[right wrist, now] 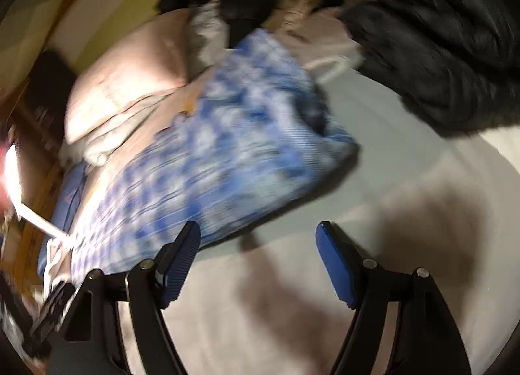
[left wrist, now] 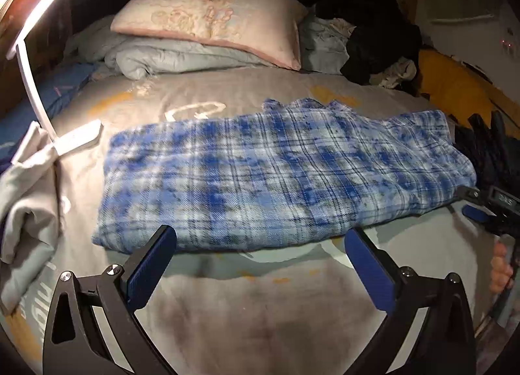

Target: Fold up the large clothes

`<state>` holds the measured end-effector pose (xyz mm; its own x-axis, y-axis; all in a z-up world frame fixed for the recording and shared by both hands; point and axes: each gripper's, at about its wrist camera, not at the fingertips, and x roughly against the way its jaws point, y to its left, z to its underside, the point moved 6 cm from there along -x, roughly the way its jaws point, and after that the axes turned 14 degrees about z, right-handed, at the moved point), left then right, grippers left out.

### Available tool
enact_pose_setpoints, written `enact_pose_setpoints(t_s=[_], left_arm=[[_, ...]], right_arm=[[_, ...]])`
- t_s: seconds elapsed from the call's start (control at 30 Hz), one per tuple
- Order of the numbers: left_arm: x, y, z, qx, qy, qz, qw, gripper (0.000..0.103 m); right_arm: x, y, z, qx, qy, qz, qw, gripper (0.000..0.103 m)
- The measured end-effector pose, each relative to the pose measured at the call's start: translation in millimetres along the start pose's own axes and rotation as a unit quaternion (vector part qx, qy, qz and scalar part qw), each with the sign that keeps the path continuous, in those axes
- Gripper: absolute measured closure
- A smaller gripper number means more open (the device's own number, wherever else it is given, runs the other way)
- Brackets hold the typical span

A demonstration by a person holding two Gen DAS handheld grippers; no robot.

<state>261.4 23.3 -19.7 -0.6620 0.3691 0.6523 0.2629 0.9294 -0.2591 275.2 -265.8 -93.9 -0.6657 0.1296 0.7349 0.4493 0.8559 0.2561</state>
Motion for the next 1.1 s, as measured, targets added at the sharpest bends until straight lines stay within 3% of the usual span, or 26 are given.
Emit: enact_pose_setpoints(t_s=[0.07, 0.17, 0.37, 0.43, 0.47, 0.5, 0.6, 0.73, 0.8, 0.9, 0.97, 1.1], left_arm=[[-2, 2, 1, 0.013, 0.002, 0.007, 0.9999, 0.0], [-3, 2, 2, 0.007, 0.002, 0.0, 1.0, 0.0], [-7, 10, 3, 0.008, -0.014, -0.013, 0.9998, 0.0], [-4, 12, 3, -0.003, -0.056, -0.029, 0.998, 0.0], [-3, 13, 4, -0.011, -0.075, -0.041, 0.9963, 0.0], [-3, 14, 3, -0.017, -0.081, -0.05, 0.9953, 0.0], [-1, 11, 1, -0.026, -0.086, -0.06, 0.9941, 0.0], [12, 2, -8, -0.025, -0.108, -0.051, 0.9926, 0.0], [17, -3, -12, -0.029, -0.113, -0.043, 0.9922, 0.0], [23, -9, -13, -0.043, -0.12, -0.044, 0.9909, 0.0], [25, -9, -15, -0.044, -0.122, -0.046, 0.9905, 0.0], [23, -2, -15, -0.026, -0.116, -0.043, 0.992, 0.0]], right_arm=[[1, -3, -10, -0.008, -0.027, 0.003, 1.0, 0.031], [-6, -4, -19, -0.009, -0.034, -0.002, 0.999, 0.027], [-19, -7, -32, -0.003, -0.079, 0.031, 0.996, 0.027], [-21, -8, -35, -0.003, -0.084, 0.052, 0.995, 0.043], [-21, -8, -37, 0.001, -0.086, 0.061, 0.994, 0.065], [-22, -8, -40, 0.007, -0.086, 0.061, 0.994, 0.076], [-16, -1, -47, 0.026, -0.107, 0.073, 0.991, 0.085], [12, 29, -52, 0.091, -0.18, 0.101, 0.974, 0.089], [27, 46, -53, 0.111, -0.214, 0.09, 0.966, 0.09], [48, 77, -48, 0.134, -0.239, 0.029, 0.961, 0.09], [55, 104, -34, 0.178, -0.239, -0.017, 0.954, 0.09], [46, 145, -3, 0.248, -0.216, -0.066, 0.942, 0.09]])
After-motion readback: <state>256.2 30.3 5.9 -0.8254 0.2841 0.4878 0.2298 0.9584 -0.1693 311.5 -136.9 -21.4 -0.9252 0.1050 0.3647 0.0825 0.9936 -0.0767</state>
